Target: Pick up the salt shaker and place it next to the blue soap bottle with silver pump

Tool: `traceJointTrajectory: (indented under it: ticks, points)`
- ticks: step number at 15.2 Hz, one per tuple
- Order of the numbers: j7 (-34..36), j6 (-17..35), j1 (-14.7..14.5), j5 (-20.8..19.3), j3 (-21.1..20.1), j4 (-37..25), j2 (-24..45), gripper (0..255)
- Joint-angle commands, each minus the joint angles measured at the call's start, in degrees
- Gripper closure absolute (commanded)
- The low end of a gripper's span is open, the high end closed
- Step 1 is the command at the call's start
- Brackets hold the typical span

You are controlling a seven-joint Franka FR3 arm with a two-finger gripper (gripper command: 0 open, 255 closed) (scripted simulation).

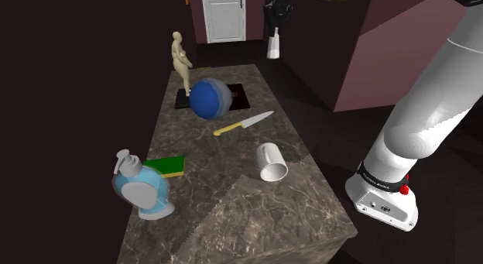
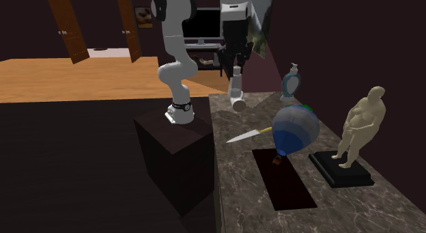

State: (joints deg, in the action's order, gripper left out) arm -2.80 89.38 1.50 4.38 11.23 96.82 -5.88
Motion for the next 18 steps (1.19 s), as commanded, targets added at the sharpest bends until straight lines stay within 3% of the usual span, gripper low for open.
traceJointTrajectory:
  ticks: [1,10,18]
  points:
    - [0.2,-1.7,0.0,0.1,0.0,-2.2,0.5,255]
    - [0.4,-9.1,0.1,0.6,0.2,-12.1,3.1,255]
    - [11.9,-6.9,-5.0,0.7,-6.3,-5.2,-2.8,255]
